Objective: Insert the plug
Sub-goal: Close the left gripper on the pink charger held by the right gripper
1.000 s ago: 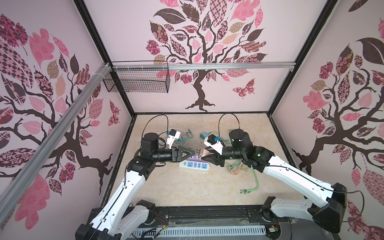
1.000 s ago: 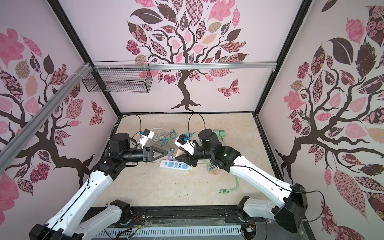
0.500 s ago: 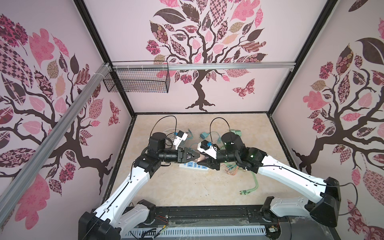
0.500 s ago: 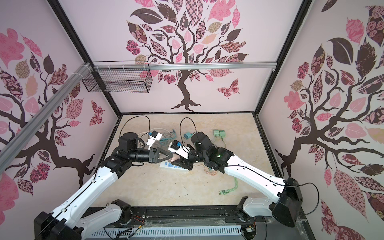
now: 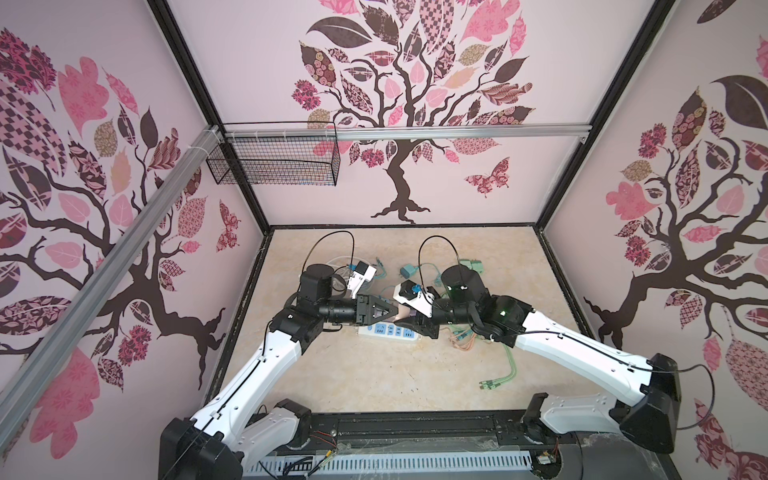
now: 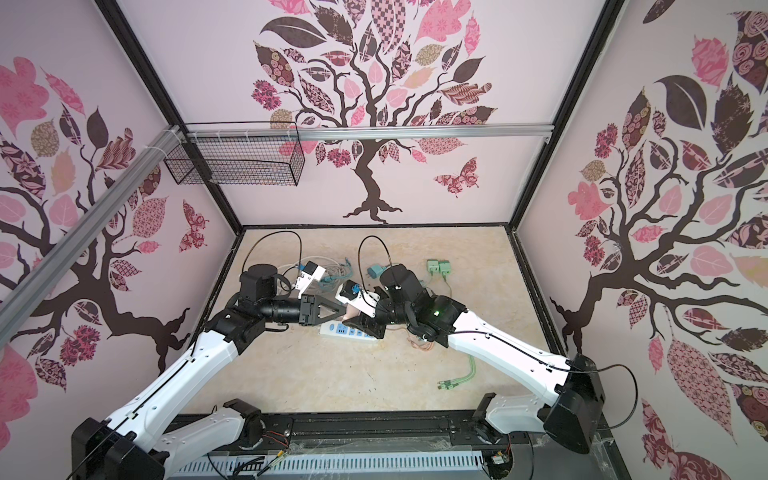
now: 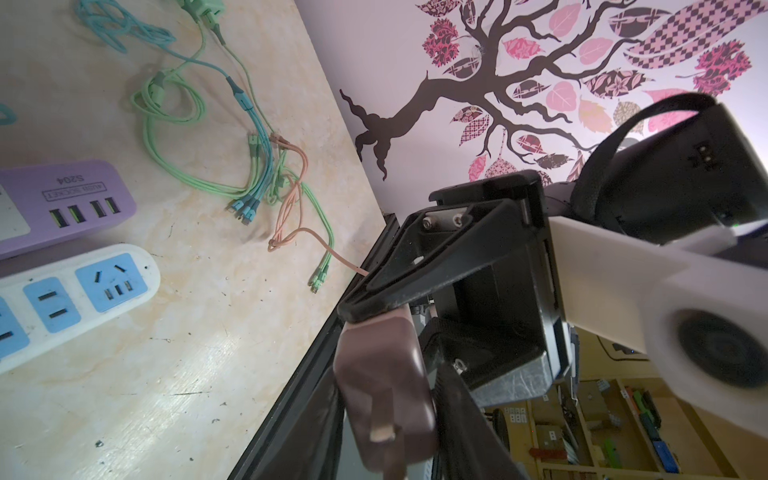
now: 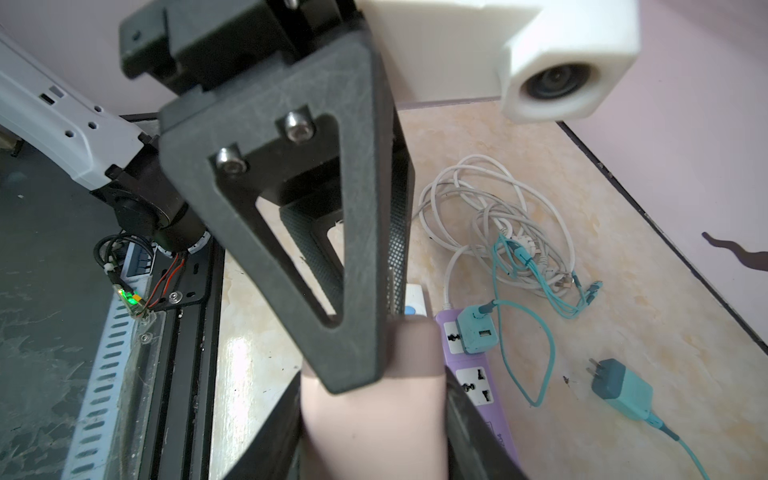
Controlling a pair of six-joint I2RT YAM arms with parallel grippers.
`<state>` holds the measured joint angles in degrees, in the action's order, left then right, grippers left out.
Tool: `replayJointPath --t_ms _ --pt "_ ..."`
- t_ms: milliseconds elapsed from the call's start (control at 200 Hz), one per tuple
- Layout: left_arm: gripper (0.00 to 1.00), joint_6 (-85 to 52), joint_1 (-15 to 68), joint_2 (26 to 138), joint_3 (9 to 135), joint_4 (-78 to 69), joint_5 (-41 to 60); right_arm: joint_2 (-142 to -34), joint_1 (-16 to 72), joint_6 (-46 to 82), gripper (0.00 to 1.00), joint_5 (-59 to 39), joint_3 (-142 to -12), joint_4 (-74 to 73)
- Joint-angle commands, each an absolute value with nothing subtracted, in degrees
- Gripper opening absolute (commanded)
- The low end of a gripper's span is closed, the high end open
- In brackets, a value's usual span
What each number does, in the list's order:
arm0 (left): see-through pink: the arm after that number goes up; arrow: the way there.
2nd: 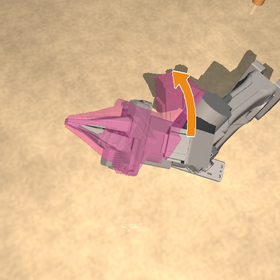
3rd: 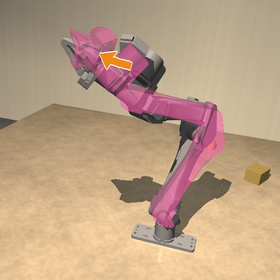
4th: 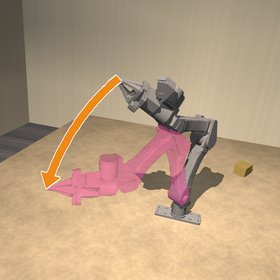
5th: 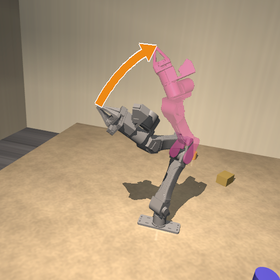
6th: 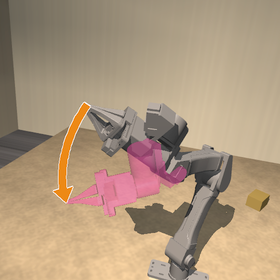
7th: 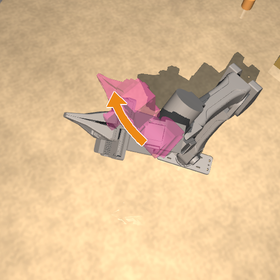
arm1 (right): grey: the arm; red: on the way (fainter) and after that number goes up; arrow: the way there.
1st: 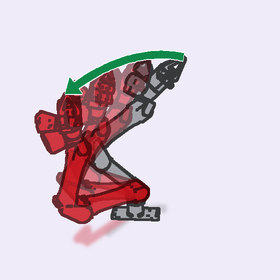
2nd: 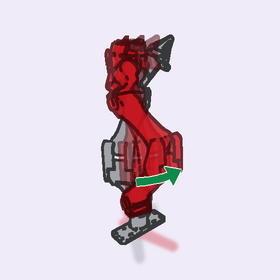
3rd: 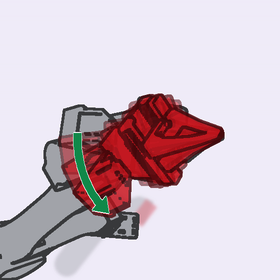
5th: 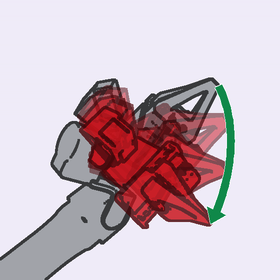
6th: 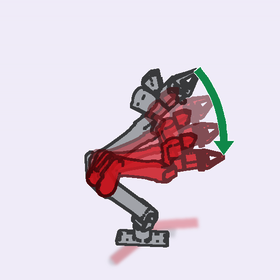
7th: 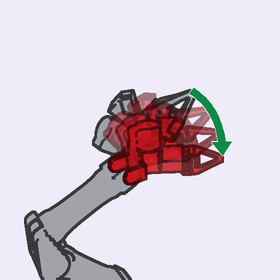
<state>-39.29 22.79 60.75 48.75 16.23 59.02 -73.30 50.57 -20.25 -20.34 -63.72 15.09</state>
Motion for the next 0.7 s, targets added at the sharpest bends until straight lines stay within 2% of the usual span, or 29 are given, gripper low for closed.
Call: replayJointPath --t_ms 0,105,190,315,440,505,575,695 --pt "0.34 -38.19 22.99 60.58 50.76 15.06 60.79 -73.66 50.86 -20.48 0.26 -18.20 -66.10 13.79" --pt "0.23 -38.16 23.01 60.68 50.80 15.07 60.80 -73.42 50.89 -20.43 0.29 -18.21 -65.66 13.14" --pt "0.13 -37.99 22.99 60.82 50.80 15.01 60.16 -72.71 50.93 -18.52 0.38 -16.62 -65.09 11.94" --pt "0.10 -37.03 23.03 60.66 50.61 14.97 57.47 -69.12 50.82 -12.16 0.49 -12.01 -62.79 9.40" --pt "0.05 -36.20 23.02 60.05 50.01 13.64 53.13 -62.27 50.80 -3.53 0.66 -10.92 -58.41 5.77" --pt "0.02 -36.30 23.02 60.02 49.52 11.91 51.57 -58.75 50.80 0.55 0.71 -10.89 -56.20 4.22" --pt "0.00 -36.78 23.02 60.33 49.25 10.02 50.20 -55.63 50.85 5.69 0.74 -10.21 -54.61 3.41" --pt "0.00 -39.24 23.02 60.32 47.88 3.64 48.07 -51.39 50.81 16.34 0.73 -11.95 -49.51 -1.94"
